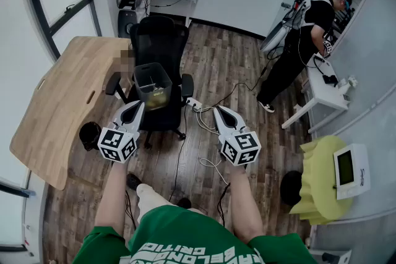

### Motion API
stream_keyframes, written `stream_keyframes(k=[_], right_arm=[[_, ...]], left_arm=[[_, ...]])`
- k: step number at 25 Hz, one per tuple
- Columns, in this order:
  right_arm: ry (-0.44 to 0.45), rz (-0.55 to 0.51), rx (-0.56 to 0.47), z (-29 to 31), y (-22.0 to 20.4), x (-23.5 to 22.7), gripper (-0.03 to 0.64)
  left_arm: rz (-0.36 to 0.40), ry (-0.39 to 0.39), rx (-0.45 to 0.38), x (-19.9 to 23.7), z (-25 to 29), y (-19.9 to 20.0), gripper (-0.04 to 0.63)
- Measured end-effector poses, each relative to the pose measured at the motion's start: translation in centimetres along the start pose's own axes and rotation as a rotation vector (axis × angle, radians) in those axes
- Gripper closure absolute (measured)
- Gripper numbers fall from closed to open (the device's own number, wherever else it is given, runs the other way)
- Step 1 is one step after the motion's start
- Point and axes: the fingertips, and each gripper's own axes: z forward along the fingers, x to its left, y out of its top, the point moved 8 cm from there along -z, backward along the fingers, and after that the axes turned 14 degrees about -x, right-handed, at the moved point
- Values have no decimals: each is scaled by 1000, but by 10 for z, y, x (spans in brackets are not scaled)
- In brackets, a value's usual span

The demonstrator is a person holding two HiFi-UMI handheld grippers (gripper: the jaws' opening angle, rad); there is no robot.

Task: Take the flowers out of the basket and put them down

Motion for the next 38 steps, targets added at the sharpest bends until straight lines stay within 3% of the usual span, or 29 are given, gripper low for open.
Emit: stream_keyframes(k=[23, 38], right_arm=[[-13, 16, 5, 12, -14, -20, 611], [-7, 27, 37, 76, -36, -7, 611]], left_arm=[[-1, 7, 15, 11, 19, -12, 578], [-26, 22, 29, 79, 30, -24, 578]])
